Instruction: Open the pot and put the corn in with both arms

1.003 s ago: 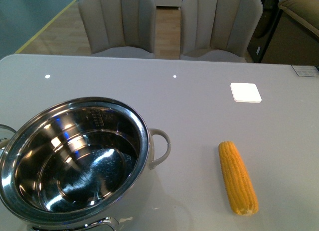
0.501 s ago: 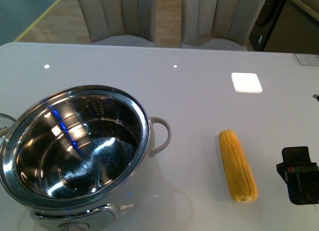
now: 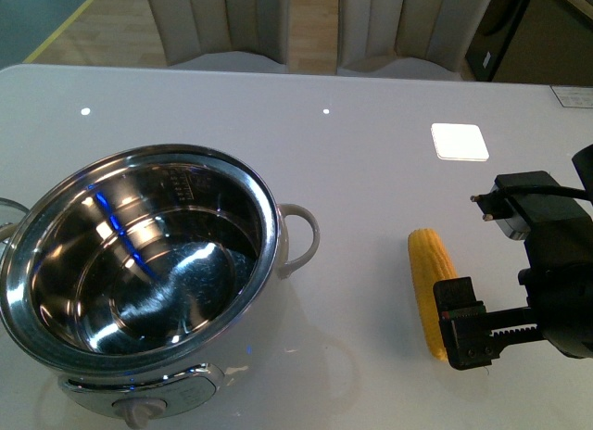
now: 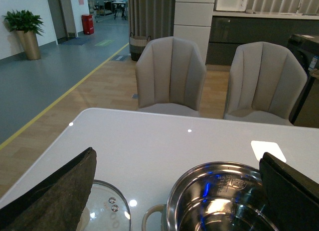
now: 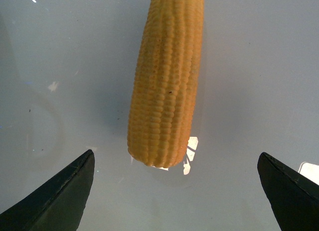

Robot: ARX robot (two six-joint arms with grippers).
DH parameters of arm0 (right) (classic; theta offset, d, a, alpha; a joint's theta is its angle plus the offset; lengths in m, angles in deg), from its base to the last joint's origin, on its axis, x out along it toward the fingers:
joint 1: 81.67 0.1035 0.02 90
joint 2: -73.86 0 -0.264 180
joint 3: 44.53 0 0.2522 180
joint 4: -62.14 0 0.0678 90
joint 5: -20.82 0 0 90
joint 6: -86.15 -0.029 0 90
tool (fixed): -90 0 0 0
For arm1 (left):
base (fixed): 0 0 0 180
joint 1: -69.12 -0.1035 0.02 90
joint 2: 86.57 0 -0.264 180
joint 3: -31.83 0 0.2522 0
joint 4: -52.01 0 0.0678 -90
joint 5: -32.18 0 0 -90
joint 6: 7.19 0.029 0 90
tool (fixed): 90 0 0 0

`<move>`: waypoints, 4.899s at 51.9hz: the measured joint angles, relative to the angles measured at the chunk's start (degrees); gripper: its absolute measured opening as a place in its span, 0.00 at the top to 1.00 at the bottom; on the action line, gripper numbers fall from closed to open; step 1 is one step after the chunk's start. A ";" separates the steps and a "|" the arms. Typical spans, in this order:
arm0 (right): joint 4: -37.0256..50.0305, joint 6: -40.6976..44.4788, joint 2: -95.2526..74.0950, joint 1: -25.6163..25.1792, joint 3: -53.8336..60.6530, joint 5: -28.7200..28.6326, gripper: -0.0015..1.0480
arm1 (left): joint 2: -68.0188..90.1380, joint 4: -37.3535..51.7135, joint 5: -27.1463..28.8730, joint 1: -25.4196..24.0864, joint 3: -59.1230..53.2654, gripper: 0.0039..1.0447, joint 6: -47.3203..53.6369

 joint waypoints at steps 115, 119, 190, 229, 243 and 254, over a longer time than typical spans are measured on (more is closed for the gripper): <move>-2.82 -11.15 5.90 6.64 -16.68 -11.21 0.78 | 0.00 0.00 0.00 0.02 0.00 0.06 -0.02; -2.86 -14.12 5.16 8.63 -18.93 -12.48 0.78 | 0.00 0.00 0.00 0.02 0.00 0.06 0.00; 1.79 -36.11 -11.04 18.67 -31.52 -21.11 0.78 | 0.00 0.00 0.00 0.02 0.00 0.06 0.00; 0.68 -35.85 -15.39 20.81 -33.83 -20.68 0.16 | 0.00 0.00 0.00 0.02 0.00 0.06 0.00; 4.76 -37.40 -10.47 14.49 -26.91 -22.80 0.09 | 0.00 0.00 0.00 0.02 0.00 0.06 0.00; 6.05 -36.72 -0.11 4.26 -18.62 -23.76 0.09 | 0.00 0.00 0.00 0.02 0.00 0.06 0.00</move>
